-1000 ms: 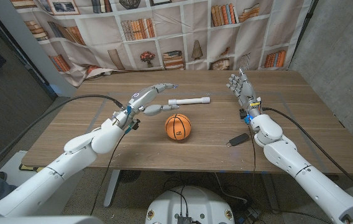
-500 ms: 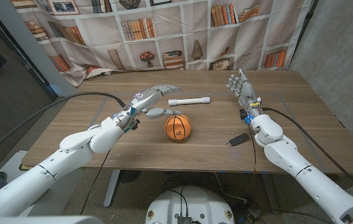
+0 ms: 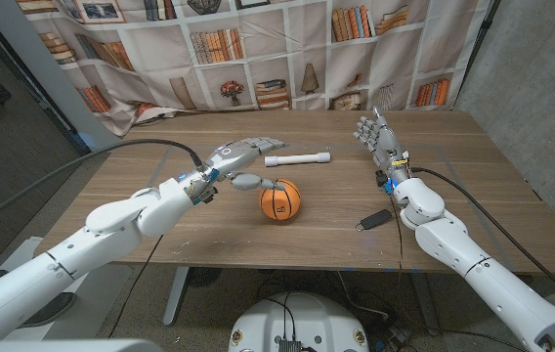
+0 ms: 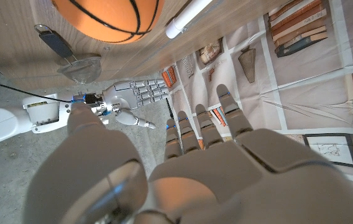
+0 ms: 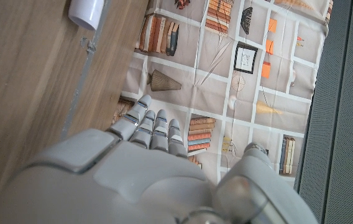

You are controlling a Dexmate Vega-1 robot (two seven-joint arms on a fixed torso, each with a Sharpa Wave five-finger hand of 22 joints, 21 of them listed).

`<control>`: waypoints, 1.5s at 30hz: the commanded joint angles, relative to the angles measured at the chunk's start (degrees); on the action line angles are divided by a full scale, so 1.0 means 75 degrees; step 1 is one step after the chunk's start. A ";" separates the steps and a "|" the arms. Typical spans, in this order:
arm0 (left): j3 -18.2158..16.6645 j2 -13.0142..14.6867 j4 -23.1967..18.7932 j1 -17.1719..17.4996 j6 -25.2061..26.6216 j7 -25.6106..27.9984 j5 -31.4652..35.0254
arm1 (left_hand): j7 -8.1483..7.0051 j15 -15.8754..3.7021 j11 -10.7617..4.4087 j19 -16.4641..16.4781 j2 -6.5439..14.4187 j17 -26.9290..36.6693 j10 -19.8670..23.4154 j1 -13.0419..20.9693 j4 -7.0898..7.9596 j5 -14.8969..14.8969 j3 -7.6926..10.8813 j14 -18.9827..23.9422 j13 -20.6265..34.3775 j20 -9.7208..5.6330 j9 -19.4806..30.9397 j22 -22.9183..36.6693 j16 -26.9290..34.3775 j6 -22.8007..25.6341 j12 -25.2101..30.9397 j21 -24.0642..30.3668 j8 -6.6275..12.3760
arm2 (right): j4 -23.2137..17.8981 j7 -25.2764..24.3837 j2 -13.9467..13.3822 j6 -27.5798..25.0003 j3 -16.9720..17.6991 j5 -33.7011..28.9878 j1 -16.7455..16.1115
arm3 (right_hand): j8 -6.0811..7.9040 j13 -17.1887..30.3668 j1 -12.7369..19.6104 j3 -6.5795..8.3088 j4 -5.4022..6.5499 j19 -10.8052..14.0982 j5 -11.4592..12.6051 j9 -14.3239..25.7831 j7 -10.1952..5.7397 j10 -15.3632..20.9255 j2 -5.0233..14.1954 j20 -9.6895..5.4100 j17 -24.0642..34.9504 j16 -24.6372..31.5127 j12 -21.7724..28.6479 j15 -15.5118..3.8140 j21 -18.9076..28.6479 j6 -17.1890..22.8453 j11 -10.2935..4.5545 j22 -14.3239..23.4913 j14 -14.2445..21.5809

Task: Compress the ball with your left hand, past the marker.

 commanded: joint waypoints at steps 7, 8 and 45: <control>-0.0053 0.0633 -0.0883 0.0125 0.0811 -0.0823 0.0358 | -0.0070 -0.0034 -0.0121 0.0152 -0.0050 0.0018 -0.0059 0.0005 0.0002 0.0062 -0.0107 0.0012 0.0046 0.0040 0.0042 0.0024 0.0002 0.0023 0.0032 0.0029 0.0034 | -0.0118 0.0046 -0.0094 -0.0042 0.0005 0.0023 -0.0049 | 0.0030 0.0025 0.0015 0.0025 -0.0035 0.0113 0.0024 0.0030 -0.0012 0.0059 0.0030 -0.0349 0.0036 0.0005 0.0018 -0.0014 -0.0039 0.0092 0.0012 0.0037 0.0127; -0.0055 0.0649 -0.0904 0.0123 0.0837 -0.0865 0.0350 | -0.0073 -0.0054 -0.0101 0.0162 -0.0056 0.0018 -0.0055 0.0001 0.0004 0.0065 -0.0114 0.0031 0.0048 0.0041 0.0043 0.0024 0.0013 0.0019 0.0039 0.0030 0.0036 | -0.0117 0.0051 -0.0097 -0.0038 0.0006 0.0025 -0.0053 | 0.0031 0.0025 0.0015 0.0024 -0.0036 0.0117 0.0024 0.0030 -0.0010 0.0057 0.0030 -0.0350 0.0036 0.0004 0.0017 -0.0009 -0.0039 0.0095 0.0016 0.0037 0.0128; 0.0680 0.0617 -0.1169 -0.0553 0.1610 -0.2283 0.0969 | -0.0150 -0.0076 -0.0175 0.0970 -0.0280 0.0017 -0.0060 -0.0132 0.0046 0.0146 -0.0369 0.0217 0.0079 0.0050 0.0053 0.0020 0.0097 -0.0087 0.0153 0.0238 0.0096 | -0.0262 0.0023 -0.0204 -0.0217 0.0027 0.0052 -0.0086 | 0.0023 0.0026 0.0013 0.0007 -0.0060 0.0178 0.0024 0.0031 0.0005 0.0054 0.0041 -0.0321 0.0037 0.0001 -0.0001 -0.0020 -0.0059 0.0095 0.0012 0.0038 0.0185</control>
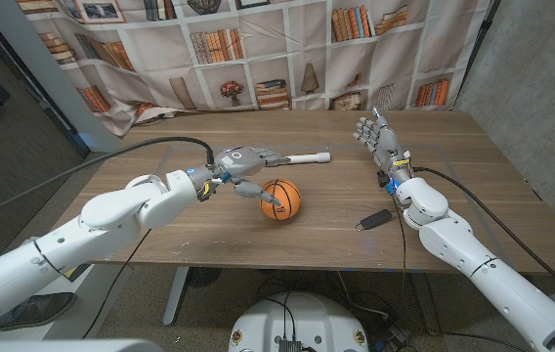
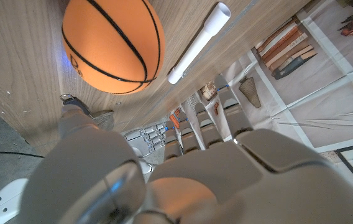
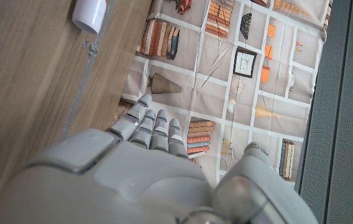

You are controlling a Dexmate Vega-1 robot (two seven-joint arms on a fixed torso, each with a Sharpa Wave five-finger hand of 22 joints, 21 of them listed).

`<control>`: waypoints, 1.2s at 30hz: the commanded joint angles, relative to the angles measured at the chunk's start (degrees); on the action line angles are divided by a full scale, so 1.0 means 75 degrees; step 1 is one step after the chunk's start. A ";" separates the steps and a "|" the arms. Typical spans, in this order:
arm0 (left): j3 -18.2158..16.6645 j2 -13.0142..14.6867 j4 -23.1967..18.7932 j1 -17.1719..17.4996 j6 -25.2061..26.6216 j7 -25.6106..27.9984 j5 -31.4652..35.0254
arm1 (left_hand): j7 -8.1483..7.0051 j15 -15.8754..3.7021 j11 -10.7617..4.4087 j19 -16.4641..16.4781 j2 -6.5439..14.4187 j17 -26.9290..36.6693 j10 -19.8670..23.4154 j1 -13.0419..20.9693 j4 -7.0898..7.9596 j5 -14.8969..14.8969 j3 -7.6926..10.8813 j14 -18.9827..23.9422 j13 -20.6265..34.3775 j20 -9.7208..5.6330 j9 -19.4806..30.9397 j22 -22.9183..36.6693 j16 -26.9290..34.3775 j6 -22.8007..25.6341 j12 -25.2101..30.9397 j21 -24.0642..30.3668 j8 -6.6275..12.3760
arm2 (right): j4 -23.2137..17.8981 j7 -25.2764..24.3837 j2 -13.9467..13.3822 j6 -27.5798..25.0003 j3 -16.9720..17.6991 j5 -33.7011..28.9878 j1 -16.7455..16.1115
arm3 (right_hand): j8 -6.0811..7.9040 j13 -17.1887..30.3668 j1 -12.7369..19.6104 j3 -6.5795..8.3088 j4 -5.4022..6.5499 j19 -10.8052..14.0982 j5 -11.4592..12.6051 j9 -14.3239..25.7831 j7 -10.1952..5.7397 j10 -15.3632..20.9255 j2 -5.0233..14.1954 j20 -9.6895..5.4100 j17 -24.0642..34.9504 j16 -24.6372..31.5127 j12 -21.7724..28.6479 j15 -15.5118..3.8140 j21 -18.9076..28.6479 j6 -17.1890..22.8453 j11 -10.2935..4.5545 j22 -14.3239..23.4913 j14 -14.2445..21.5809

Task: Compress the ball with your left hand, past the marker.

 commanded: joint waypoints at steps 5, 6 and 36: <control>0.0465 -0.0164 0.0157 -0.0473 0.0035 -0.0512 0.0189 | 0.0024 -0.0072 -0.0067 0.0069 -0.0031 0.0019 0.0017 0.0020 0.0002 0.0039 -0.0057 0.0042 0.0035 -0.0023 0.0018 0.0017 0.0057 0.0055 0.0065 0.0017 0.0050 | 0.0019 -0.0058 0.0036 -0.0062 -0.0018 0.0006 0.0031 | 0.0021 0.0026 0.0012 0.0004 -0.0063 0.0091 0.0024 0.0031 0.0014 0.0056 0.0045 -0.0300 0.0037 -0.0001 -0.0002 0.0019 -0.0016 0.0023 0.0007 0.0039 0.0070; 0.0506 -0.0176 0.0151 -0.0516 0.0052 -0.0609 0.0211 | 0.0023 -0.0072 -0.0068 0.0068 -0.0031 0.0019 0.0020 0.0021 0.0001 0.0040 -0.0057 0.0047 0.0035 -0.0023 0.0018 0.0016 0.0059 0.0055 0.0067 0.0016 0.0050 | 0.0042 -0.0030 0.0030 -0.0037 -0.0025 -0.0008 0.0040 | 0.0017 0.0026 0.0011 0.0004 -0.0063 0.0093 0.0024 0.0031 0.0009 0.0057 0.0045 -0.0298 0.0037 0.0000 -0.0002 0.0024 -0.0016 0.0015 0.0013 0.0039 0.0074; 0.1197 -0.0685 0.0888 -0.1104 -0.0594 -0.0830 -0.0199 | 0.0059 -0.0178 -0.0085 -0.0183 0.0073 0.0020 0.0132 0.0195 -0.0034 0.0148 -0.0067 0.0001 0.0043 -0.0026 0.0020 -0.0014 0.0050 0.0252 0.0128 -0.0208 0.0140 | 0.0028 -0.0033 0.0005 -0.0061 -0.0017 0.0026 -0.0027 | 0.0019 0.0027 0.0013 -0.0006 -0.0083 0.0112 0.0024 0.0031 -0.0005 0.0060 0.0061 -0.0270 0.0038 -0.0002 -0.0012 0.0056 -0.0044 0.0025 0.0006 0.0041 0.0121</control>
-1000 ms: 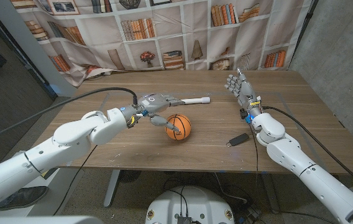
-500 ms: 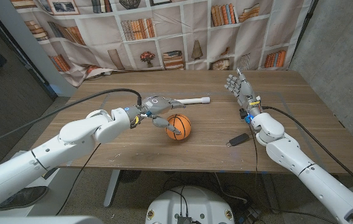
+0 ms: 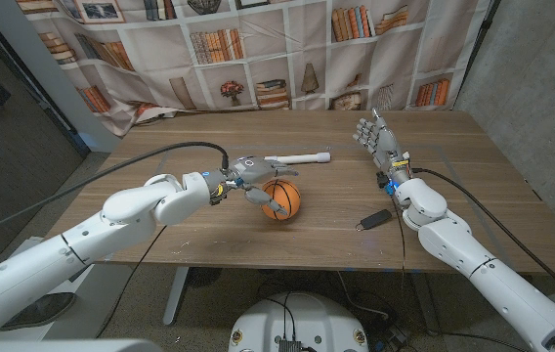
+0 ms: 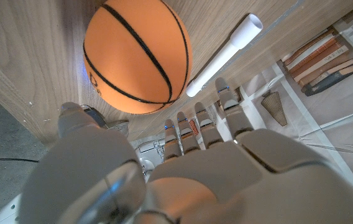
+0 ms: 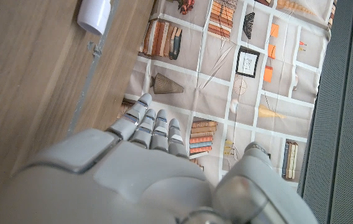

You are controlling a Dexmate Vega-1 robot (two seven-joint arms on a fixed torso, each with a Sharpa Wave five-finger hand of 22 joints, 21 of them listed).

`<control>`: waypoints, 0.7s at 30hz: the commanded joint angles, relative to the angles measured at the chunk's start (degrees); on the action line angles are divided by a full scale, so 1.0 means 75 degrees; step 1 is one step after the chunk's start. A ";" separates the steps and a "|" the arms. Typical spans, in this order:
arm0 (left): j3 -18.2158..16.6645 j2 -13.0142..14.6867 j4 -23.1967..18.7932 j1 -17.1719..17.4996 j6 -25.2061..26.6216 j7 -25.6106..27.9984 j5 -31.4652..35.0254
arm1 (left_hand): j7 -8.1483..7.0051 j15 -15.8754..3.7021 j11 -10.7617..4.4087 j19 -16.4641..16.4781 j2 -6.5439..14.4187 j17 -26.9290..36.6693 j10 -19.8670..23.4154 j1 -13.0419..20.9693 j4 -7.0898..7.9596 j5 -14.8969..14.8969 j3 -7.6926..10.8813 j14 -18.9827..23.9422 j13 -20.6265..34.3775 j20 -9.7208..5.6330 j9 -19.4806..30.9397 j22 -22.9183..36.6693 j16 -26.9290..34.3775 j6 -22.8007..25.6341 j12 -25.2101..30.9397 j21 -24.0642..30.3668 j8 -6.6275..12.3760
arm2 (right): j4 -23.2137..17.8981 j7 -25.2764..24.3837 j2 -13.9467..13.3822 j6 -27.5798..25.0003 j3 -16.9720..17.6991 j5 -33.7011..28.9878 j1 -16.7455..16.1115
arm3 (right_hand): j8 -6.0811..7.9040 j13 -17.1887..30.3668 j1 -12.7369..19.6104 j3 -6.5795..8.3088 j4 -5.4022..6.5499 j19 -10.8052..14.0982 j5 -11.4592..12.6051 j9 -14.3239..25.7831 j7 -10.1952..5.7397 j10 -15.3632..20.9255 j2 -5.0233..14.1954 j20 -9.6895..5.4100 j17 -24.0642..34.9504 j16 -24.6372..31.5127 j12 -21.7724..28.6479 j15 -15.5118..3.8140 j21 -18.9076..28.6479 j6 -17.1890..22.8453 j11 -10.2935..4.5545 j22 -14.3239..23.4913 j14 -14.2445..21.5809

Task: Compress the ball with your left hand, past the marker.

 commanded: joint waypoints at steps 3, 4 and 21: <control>0.0298 -0.0215 0.0241 -0.0210 -0.0053 -0.0220 -0.0092 | 0.0009 -0.0036 -0.0004 0.0014 0.0077 0.0021 0.0065 0.0044 -0.0003 0.0053 -0.0035 0.0084 0.0019 0.0013 0.0021 0.0005 0.0042 0.0114 0.0077 -0.0002 0.0043 | -0.0004 0.0022 -0.0008 -0.0034 0.0009 0.0048 -0.0022 | 0.0018 0.0027 0.0015 0.0003 -0.0031 0.0062 0.0024 0.0032 -0.0002 0.0068 0.0063 -0.0326 0.0038 0.0000 -0.0010 0.0019 -0.0004 0.0025 0.0016 0.0041 0.0091; 0.0316 -0.0229 0.0260 -0.0221 -0.0059 -0.0211 -0.0085 | 0.0013 -0.0041 -0.0010 0.0017 0.0081 0.0021 0.0070 0.0048 -0.0003 0.0055 -0.0034 0.0082 0.0019 0.0012 0.0021 0.0005 0.0042 0.0116 0.0079 -0.0003 0.0043 | 0.0006 0.0045 -0.0017 -0.0024 0.0003 0.0041 -0.0017 | 0.0017 0.0027 0.0015 0.0003 -0.0031 0.0064 0.0024 0.0032 0.0000 0.0065 0.0064 -0.0324 0.0038 0.0000 -0.0011 0.0016 -0.0004 0.0023 0.0009 0.0041 0.0092; 0.0701 -0.0464 0.0626 -0.0589 -0.0193 -0.0433 -0.0011 | 0.0013 -0.0078 -0.0009 0.0095 0.0177 0.0019 0.0076 0.0207 -0.0049 0.0097 0.0005 0.0100 0.0020 0.0005 0.0019 0.0003 0.0044 0.0188 0.0078 -0.0021 0.0060 | 0.0004 0.0031 -0.0042 -0.0083 0.0026 0.0073 -0.0003 | 0.0014 0.0028 0.0015 -0.0006 -0.0045 0.0069 0.0023 0.0032 0.0004 0.0065 0.0067 -0.0318 0.0040 -0.0007 -0.0017 0.0010 -0.0022 0.0018 -0.0007 0.0042 0.0104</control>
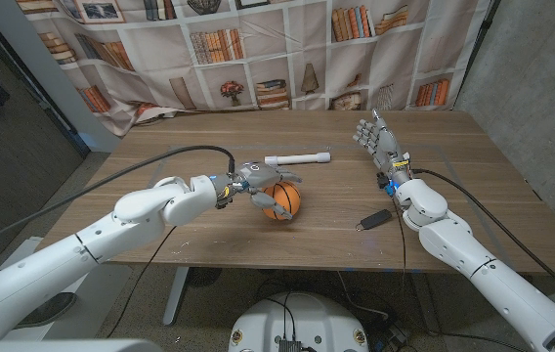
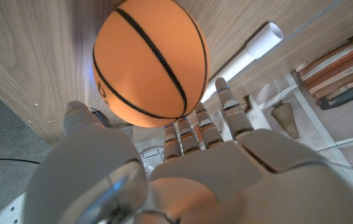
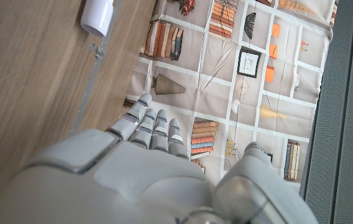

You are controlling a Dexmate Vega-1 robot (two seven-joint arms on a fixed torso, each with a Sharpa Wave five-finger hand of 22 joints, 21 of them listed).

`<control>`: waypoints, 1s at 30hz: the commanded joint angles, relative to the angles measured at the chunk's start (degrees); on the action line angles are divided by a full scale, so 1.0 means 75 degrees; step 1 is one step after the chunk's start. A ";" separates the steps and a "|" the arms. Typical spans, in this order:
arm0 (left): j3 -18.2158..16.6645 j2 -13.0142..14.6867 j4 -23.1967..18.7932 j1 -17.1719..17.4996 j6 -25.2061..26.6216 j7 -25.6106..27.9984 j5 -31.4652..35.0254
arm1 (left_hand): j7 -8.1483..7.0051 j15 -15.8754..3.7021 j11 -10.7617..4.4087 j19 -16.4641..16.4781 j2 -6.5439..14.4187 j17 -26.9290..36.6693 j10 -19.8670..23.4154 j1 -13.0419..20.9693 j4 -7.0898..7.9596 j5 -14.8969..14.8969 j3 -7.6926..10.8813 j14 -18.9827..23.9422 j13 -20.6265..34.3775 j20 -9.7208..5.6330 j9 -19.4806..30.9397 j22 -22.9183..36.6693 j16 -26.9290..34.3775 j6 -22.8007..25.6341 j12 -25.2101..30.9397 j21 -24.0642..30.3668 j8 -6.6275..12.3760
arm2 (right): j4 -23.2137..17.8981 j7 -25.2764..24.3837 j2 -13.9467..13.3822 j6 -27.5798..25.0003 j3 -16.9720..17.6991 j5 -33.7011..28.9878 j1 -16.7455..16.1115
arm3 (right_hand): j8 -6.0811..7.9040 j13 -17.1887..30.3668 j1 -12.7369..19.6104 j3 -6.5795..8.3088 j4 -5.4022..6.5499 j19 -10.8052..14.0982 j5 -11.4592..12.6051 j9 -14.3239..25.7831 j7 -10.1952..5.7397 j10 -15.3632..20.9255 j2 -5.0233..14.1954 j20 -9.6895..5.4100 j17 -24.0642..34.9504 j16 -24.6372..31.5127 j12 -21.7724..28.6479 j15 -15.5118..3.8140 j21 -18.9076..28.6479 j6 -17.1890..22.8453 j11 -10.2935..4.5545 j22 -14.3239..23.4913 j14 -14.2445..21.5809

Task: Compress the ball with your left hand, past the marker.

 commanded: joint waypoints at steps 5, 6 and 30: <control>0.0301 -0.0121 0.0136 -0.0305 -0.0053 -0.0501 -0.0021 | 0.0003 -0.0084 0.0011 0.0446 0.0153 0.0014 -0.0030 0.0441 -0.0174 0.0081 0.0122 0.0109 0.0021 -0.0058 0.0017 0.0009 0.0025 0.0034 0.0010 0.0072 0.0014 | -0.0004 0.0006 -0.0035 -0.0037 0.0029 0.0017 0.0033 | 0.0015 0.0028 0.0016 -0.0008 -0.0050 0.0024 0.0023 0.0032 0.0004 0.0059 0.0067 -0.0265 0.0041 -0.0008 -0.0021 -0.0011 -0.0028 0.0020 0.0005 0.0042 0.0075; 0.0304 -0.0124 0.0133 -0.0315 -0.0052 -0.0533 -0.0047 | 0.0000 -0.0115 0.0013 0.0899 0.0203 0.0012 -0.0033 0.0700 -0.0286 0.0085 0.0180 0.0213 0.0021 -0.0119 0.0016 0.0014 0.0046 0.0035 0.0010 0.0206 0.0009 | 0.0004 0.0007 -0.0032 -0.0022 0.0027 0.0005 0.0039 | 0.0016 0.0028 0.0016 -0.0009 -0.0050 0.0024 0.0023 0.0032 0.0001 0.0062 0.0068 -0.0261 0.0041 -0.0007 -0.0020 -0.0009 -0.0030 0.0024 0.0007 0.0042 0.0077; 0.0057 -0.0127 -0.0047 -0.0137 0.0533 -0.0423 -0.0333 | 0.0243 -0.0367 0.0044 0.2415 0.0911 0.0063 0.0841 0.2743 -0.0865 -0.0292 0.0948 0.1219 0.0040 -0.0436 0.0020 -0.0056 0.0248 0.1077 0.0225 0.0389 0.0274 | 0.0207 0.0154 0.0054 0.0130 -0.0014 0.0046 0.0100 | 0.0012 0.0028 0.0017 -0.0012 -0.0061 0.0024 0.0022 0.0032 -0.0017 0.0074 0.0084 -0.0252 0.0043 -0.0011 -0.0020 0.0007 -0.0048 0.0012 0.0000 0.0044 0.0088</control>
